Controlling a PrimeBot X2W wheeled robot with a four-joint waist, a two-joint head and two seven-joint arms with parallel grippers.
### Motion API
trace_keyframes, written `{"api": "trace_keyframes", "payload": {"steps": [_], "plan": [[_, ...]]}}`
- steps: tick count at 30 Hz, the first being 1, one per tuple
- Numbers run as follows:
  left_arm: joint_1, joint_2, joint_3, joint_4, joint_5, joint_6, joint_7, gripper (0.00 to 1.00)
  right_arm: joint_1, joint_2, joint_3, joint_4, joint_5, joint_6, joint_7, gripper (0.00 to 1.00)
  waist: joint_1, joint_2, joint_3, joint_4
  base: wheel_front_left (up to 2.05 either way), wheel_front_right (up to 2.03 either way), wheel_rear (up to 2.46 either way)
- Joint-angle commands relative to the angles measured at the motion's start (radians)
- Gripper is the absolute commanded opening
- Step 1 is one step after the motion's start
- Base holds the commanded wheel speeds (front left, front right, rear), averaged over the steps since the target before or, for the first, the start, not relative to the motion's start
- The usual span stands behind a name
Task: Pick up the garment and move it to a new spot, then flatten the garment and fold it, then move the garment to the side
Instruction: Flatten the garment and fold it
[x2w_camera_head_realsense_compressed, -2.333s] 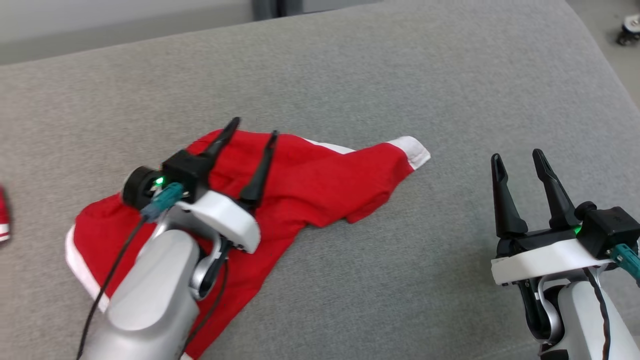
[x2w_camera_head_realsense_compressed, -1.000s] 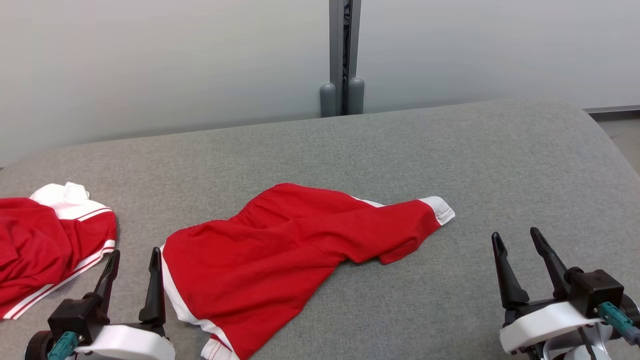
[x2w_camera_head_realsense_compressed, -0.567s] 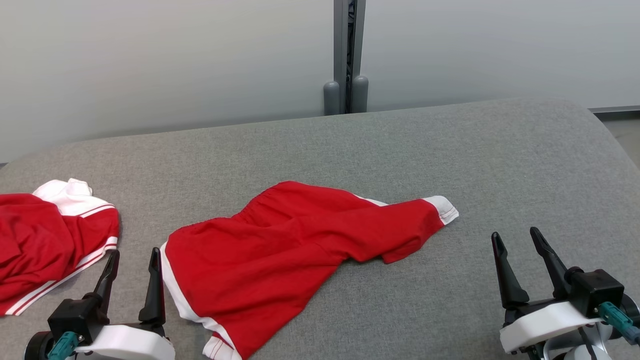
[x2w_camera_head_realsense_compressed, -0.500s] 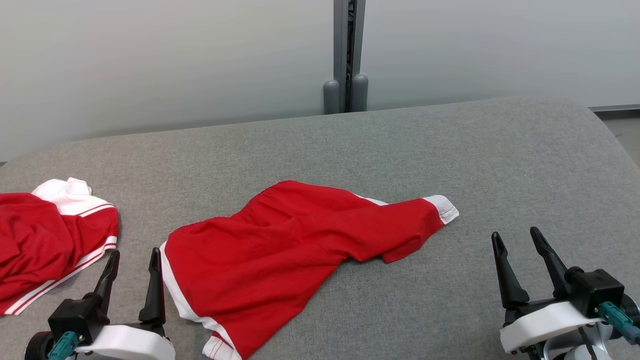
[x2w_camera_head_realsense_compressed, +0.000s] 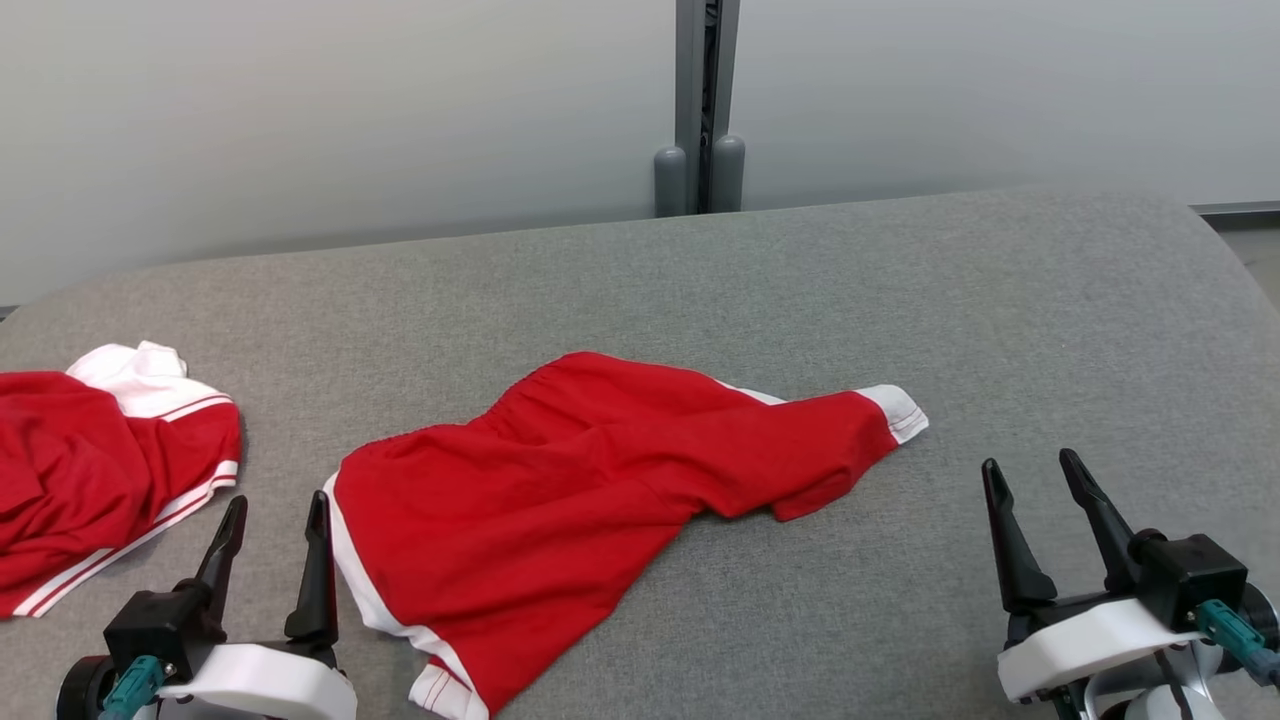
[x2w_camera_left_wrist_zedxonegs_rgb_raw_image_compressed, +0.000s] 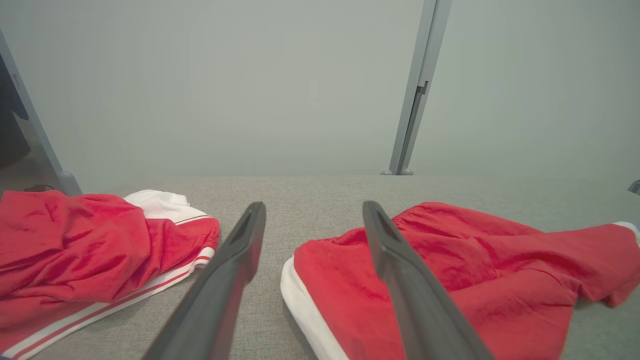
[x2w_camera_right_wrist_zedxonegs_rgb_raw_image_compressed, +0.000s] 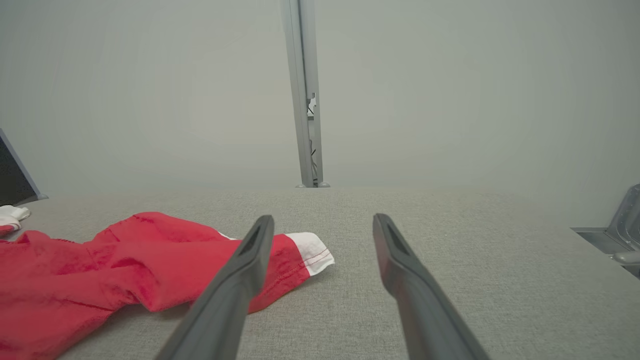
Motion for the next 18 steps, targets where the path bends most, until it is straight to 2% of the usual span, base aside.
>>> {"api": "trace_keyframes", "payload": {"steps": [1, 6, 14, 15, 18], "plan": [[-0.023, 0.006, -0.003, -0.005, -0.002, 0.002, 0.0, 1.0, -0.015, -0.001, 0.006, 0.0, -0.005, 0.0, -0.001, 1.0, 0.0, -0.0001, 0.008, 0.009, 0.0, 0.0, 0.0], [-0.049, 0.006, -0.013, -0.011, 0.004, -0.001, 0.004, 1.0, -0.04, -0.003, 0.107, 0.018, -0.008, 0.0, -0.001, 1.0, 0.0, -0.0001, 0.035, 0.041, 0.0, 0.0, 0.0], [-0.112, 0.004, -0.027, -0.008, 0.008, -0.018, -0.001, 1.0, -0.125, -0.001, 0.42, 0.102, 0.033, 0.0, 0.006, 1.0, 0.0, -0.0001, 0.104, 0.105, 0.0, 0.0, 0.0], [-0.112, 0.004, -0.027, -0.008, 0.008, -0.018, -0.001, 1.0, -0.125, -0.001, 0.42, 0.102, 0.033, 0.0, 0.006, 1.0, 0.0, -0.0001, 0.104, 0.105, 0.0, 0.0, 0.0], [-0.14, -0.003, -0.032, -0.003, 0.007, -0.023, -0.004, 1.0, -0.165, -0.004, 0.542, 0.139, 0.057, 0.0, 0.005, 1.0, 0.0, -0.0001, 0.134, 0.128, 0.0, 0.0, 0.0]]}}
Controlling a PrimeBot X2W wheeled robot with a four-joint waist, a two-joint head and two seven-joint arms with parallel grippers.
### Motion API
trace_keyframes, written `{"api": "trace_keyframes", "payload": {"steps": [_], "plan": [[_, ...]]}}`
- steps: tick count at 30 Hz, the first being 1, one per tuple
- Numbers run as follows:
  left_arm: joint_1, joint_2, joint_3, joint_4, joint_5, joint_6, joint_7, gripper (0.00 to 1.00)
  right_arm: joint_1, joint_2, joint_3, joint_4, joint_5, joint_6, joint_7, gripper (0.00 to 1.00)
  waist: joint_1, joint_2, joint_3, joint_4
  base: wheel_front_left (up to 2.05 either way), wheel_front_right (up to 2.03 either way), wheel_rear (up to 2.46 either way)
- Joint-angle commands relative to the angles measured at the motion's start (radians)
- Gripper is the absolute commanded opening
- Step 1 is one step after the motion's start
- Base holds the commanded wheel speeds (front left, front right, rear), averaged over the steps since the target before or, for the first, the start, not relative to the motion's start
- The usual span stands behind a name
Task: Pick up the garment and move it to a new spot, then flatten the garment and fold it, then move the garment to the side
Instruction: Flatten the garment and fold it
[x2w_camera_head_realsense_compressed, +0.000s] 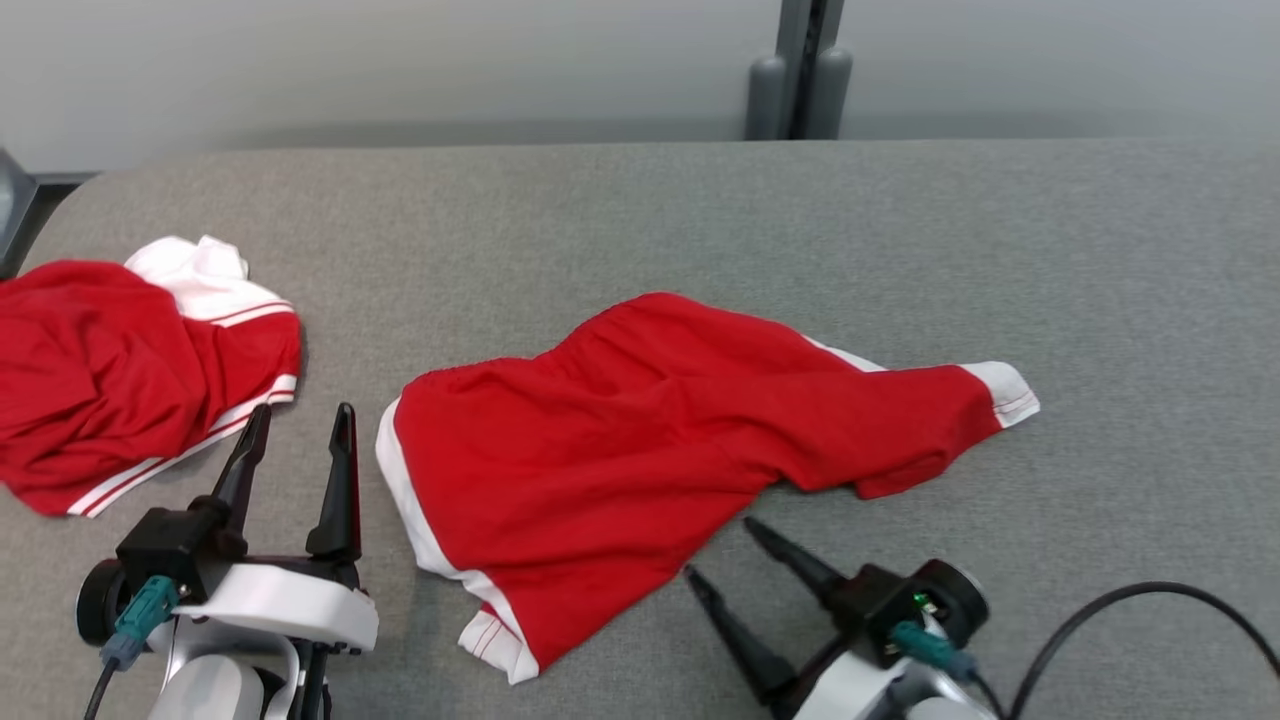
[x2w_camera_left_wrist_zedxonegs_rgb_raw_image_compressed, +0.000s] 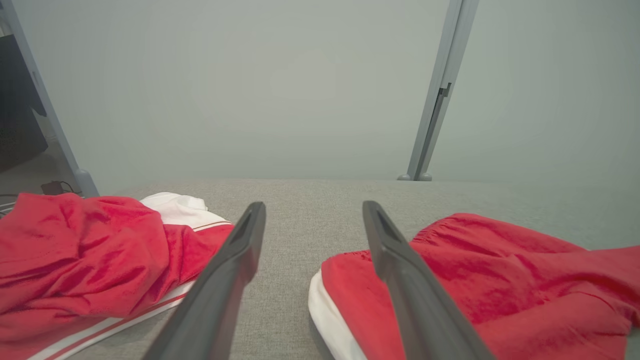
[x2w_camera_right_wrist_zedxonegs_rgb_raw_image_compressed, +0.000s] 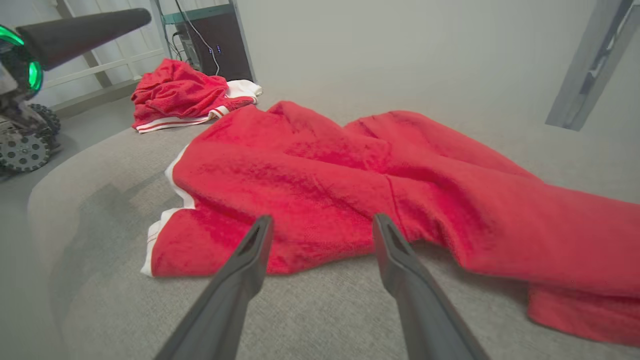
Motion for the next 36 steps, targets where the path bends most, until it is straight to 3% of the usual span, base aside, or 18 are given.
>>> {"api": "trace_keyframes", "payload": {"steps": [1, 8, 18, 19, 21, 30, 36], "plan": [[-0.019, 0.001, 0.0, 0.0, 0.005, -0.006, -0.006, 1.0, -0.012, -0.006, 0.009, 0.007, 0.005, 0.0, -0.004, 1.0, 0.0, 0.0, 0.025, 0.024, 0.0, 0.0, 0.0], [-0.068, -0.016, -0.007, 0.025, 0.01, -0.023, -0.012, 1.0, -0.106, -0.027, 0.202, 0.091, 0.067, 0.0, -0.006, 1.0, 0.0, 0.0, 0.078, 0.062, 0.0, 0.0, 0.0], [-0.111, -0.045, 0.001, 0.052, 0.023, -0.043, -0.016, 1.0, -0.232, -0.03, 0.333, 0.239, 0.11, 0.0, 0.014, 1.0, 0.0, 0.0, 0.116, 0.083, 0.0, 0.0, 0.0], [-0.116, -0.048, 0.002, 0.052, 0.027, -0.046, -0.015, 1.0, -0.238, -0.03, 0.344, 0.253, 0.12, 0.0, 0.021, 0.55, 0.0, 0.0, 0.118, 0.084, 0.0, 0.0, 0.0], [-0.122, -0.05, 0.007, 0.053, 0.032, -0.052, -0.016, 1.0, -0.252, -0.029, 0.364, 0.274, 0.144, 0.0, 0.028, 0.0, 0.0, 0.0, 0.122, 0.085, 0.0, 0.0, 0.0], [-0.108, -0.06, 0.049, 0.047, 0.054, -0.068, -0.016, 1.0, -0.284, -0.072, 0.366, 0.252, 0.229, 0.0, 0.003, 0.0, 0.0, 0.0, 0.117, 0.046, 0.0, 0.0, 0.0], [-0.096, -0.056, 0.068, 0.048, 0.068, -0.074, -0.016, 1.0, -0.252, -0.108, 0.281, 0.227, 0.247, 0.0, -0.007, 0.0, 0.0, 0.0, 0.105, -0.006, 0.0, 0.0, 0.0]]}}
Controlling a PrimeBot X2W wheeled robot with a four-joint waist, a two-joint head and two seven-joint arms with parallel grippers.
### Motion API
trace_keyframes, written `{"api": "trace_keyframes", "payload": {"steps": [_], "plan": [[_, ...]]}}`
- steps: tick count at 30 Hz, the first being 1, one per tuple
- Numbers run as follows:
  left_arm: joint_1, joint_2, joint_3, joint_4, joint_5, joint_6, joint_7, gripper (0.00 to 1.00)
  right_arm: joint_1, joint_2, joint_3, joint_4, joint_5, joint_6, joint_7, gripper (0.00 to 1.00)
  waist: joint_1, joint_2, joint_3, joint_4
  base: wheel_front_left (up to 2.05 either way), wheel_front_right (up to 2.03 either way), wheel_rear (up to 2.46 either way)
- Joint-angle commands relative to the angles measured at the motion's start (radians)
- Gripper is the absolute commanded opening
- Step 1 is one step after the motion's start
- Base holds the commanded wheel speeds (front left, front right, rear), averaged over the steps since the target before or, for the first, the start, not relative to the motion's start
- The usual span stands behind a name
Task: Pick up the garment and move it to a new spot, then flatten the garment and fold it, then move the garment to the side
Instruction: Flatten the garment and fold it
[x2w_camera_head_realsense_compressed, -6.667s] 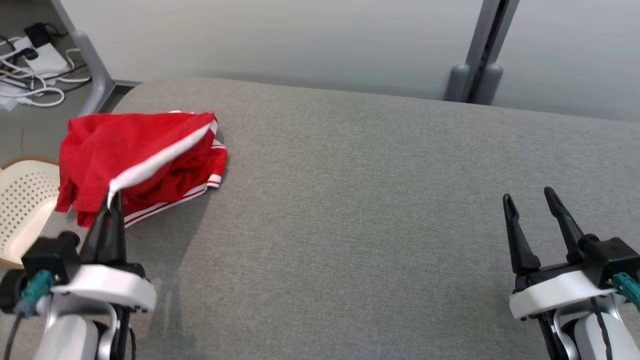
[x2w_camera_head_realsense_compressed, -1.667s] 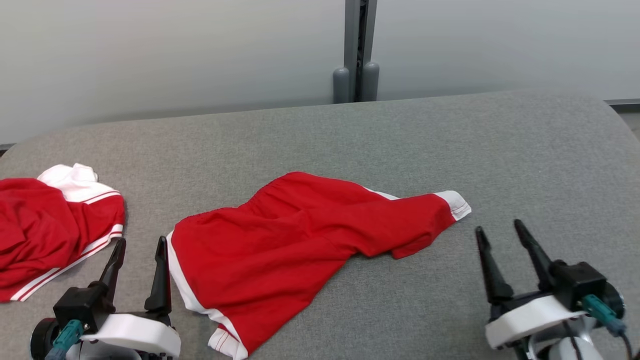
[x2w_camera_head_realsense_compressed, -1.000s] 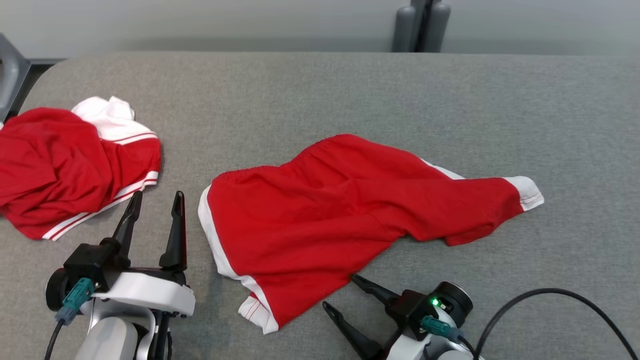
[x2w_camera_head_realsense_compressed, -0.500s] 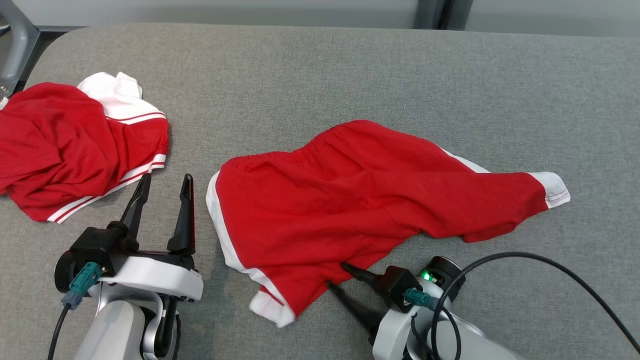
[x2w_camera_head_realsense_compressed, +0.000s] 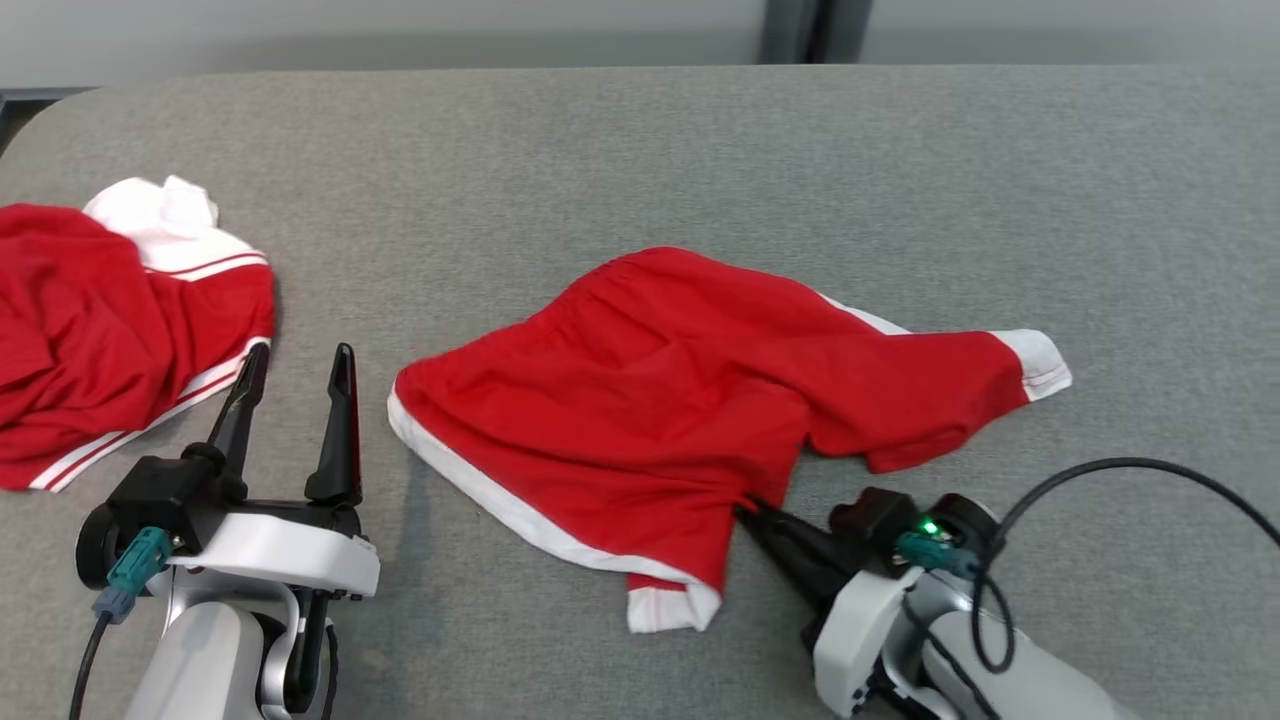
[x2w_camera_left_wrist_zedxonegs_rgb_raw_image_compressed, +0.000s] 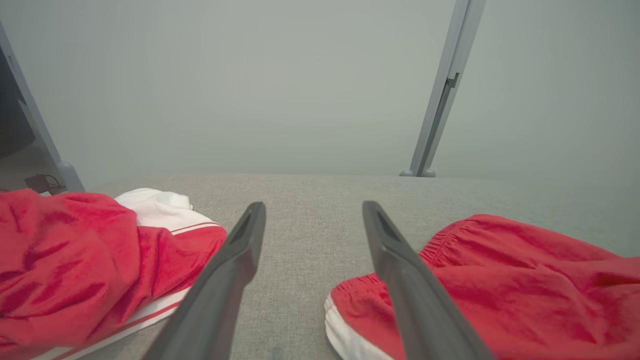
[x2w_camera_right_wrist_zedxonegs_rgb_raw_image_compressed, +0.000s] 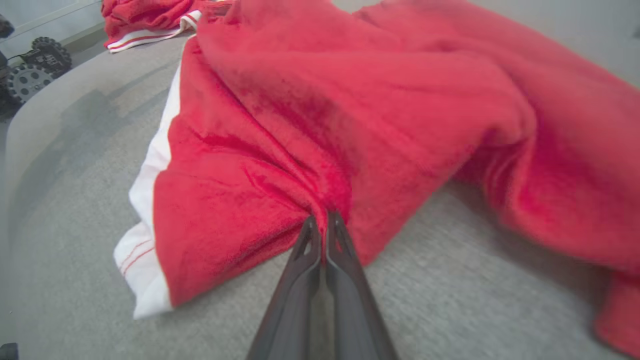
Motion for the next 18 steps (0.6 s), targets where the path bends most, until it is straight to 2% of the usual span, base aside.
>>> {"api": "trace_keyframes", "payload": {"steps": [1, 8, 18], "plan": [[0.003, 0.007, 0.008, -0.003, 0.009, -0.005, -0.003, 1.0, 0.025, -0.024, -0.038, -0.006, -0.005, -0.001, -0.007, 0.0, 0.0, 0.0, -0.004, -0.029, 0.0, 0.0, 0.0], [-0.001, 0.02, 0.018, -0.009, 0.019, -0.008, -0.003, 1.0, 0.069, -0.079, -0.19, -0.06, -0.047, 0.0, -0.009, 0.0, 0.0, 0.0, 0.013, -0.089, 0.0, 0.0, 0.0], [-0.033, 0.022, 0.014, -0.015, 0.023, -0.016, -0.003, 1.0, 0.038, -0.119, -0.319, -0.102, -0.086, 0.0, -0.008, 0.0, 0.0, 0.0, 0.051, -0.108, 0.0, 0.0, 0.0]]}}
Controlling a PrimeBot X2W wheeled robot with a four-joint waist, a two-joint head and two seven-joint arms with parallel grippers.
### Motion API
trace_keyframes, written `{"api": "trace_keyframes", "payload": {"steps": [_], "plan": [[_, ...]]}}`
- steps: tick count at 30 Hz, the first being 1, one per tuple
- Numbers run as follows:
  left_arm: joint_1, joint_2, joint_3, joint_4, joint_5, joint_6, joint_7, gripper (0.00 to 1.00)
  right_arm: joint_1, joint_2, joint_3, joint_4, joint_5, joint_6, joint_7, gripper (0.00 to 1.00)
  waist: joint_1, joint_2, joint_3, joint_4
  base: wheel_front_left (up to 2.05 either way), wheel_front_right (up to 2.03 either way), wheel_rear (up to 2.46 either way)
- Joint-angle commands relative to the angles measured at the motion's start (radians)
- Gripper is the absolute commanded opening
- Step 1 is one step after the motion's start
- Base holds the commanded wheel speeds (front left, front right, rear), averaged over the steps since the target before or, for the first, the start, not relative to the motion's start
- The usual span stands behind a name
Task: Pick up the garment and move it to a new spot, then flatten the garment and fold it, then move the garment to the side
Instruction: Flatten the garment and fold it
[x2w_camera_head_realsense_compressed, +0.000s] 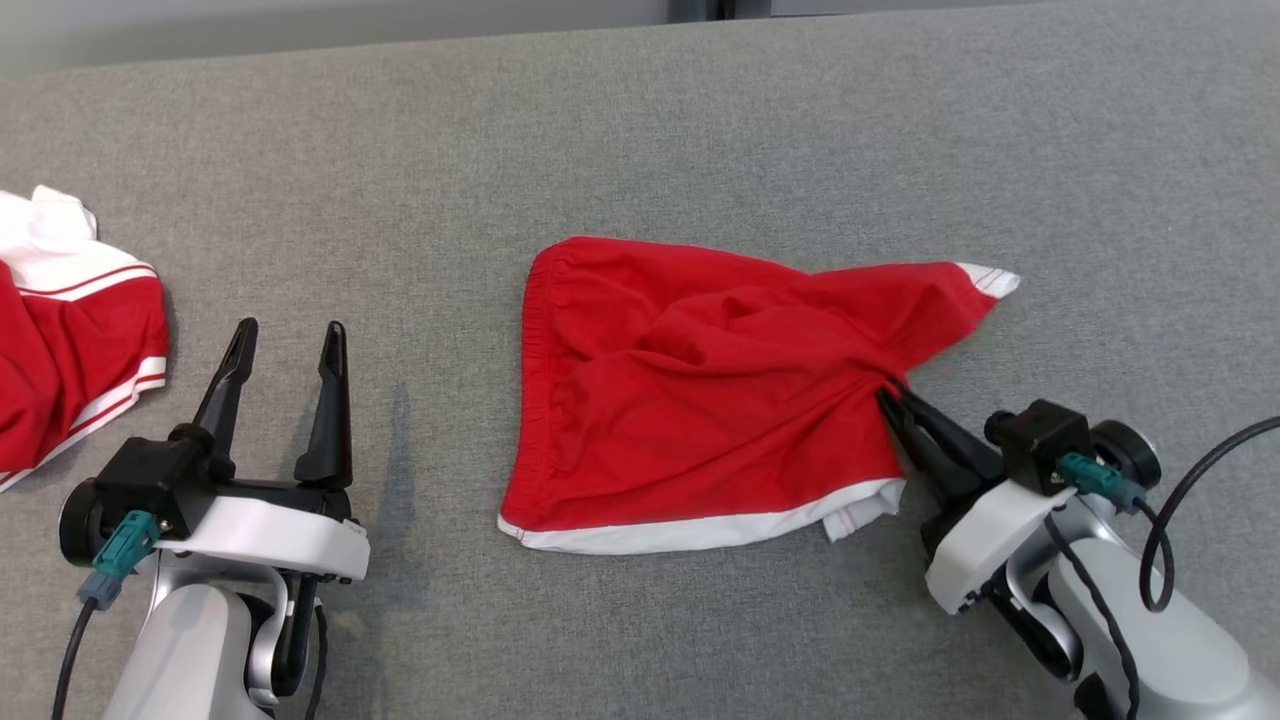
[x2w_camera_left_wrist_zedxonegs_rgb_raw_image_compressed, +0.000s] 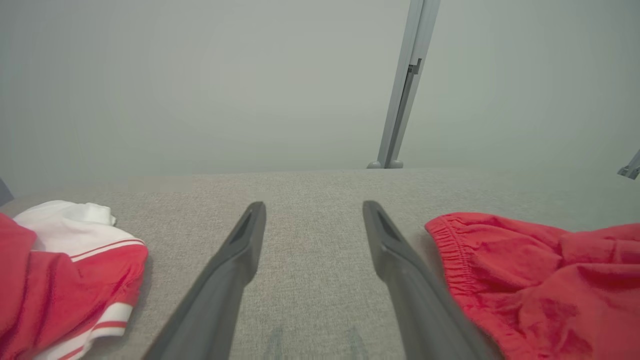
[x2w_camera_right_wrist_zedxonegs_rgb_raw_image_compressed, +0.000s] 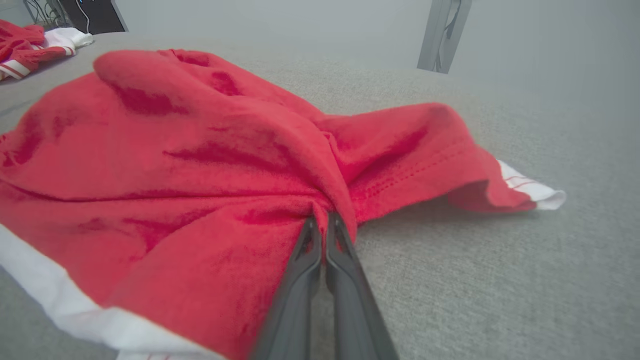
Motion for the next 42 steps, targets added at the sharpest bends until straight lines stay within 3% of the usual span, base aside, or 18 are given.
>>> {"api": "trace_keyframes", "payload": {"steps": [1, 4, 5, 6, 7, 14, 24, 42], "plan": [[-0.017, 0.003, 0.001, 0.001, 0.005, -0.002, -0.003, 1.0, -0.013, -0.007, -0.009, -0.003, -0.006, 0.0, -0.002, 0.0, 0.0, 0.0, 0.005, 0.003, 0.0, 0.0, 0.0], [-0.03, -0.001, -0.002, 0.001, 0.007, -0.008, -0.003, 1.0, -0.028, -0.008, -0.021, 0.0, -0.005, 0.0, -0.002, 0.0, 0.0, 0.0, 0.014, 0.008, 0.0, 0.0, 0.0], [-0.029, -0.002, -0.002, 0.001, 0.007, -0.009, -0.003, 1.0, -0.03, -0.006, -0.031, -0.001, -0.003, 0.0, -0.002, 0.23, 0.0, 0.0, 0.015, 0.009, 0.0, 0.0, 0.0], [-0.028, -0.002, -0.002, 0.002, 0.008, -0.008, -0.003, 1.0, -0.029, -0.002, -0.042, -0.005, -0.001, 0.0, -0.002, 0.8, 0.0, 0.0, 0.016, 0.01, 0.0, 0.0, 0.0], [-0.029, -0.003, -0.001, 0.002, 0.007, -0.009, -0.003, 1.0, -0.022, 0.002, -0.052, -0.007, 0.005, 0.0, -0.002, 1.0, 0.0, 0.0, 0.016, 0.01, 0.0, 0.0, 0.0], [-0.003, -0.011, 0.007, 0.014, 0.016, -0.01, -0.003, 1.0, 0.077, 0.035, -0.19, -0.109, 0.019, 0.0, -0.002, 1.0, 0.0, 0.0, -0.015, 0.004, 0.0, 0.0, 0.0], [0.04, -0.015, 0.008, 0.027, 0.028, -0.006, -0.003, 1.0, 0.22, 0.092, -0.407, -0.292, -0.061, 0.0, -0.002, 1.0, 0.0, 0.0, -0.094, 0.006, 0.0, 0.0, 0.0], [0.111, -0.012, -0.017, 0.023, 0.021, 0.004, 0.009, 1.0, 0.333, 0.129, -0.485, -0.347, -0.113, 0.0, 0.003, 1.0, 0.0, 0.0, -0.17, 0.014, 0.0, 0.0, 0.0]]}}
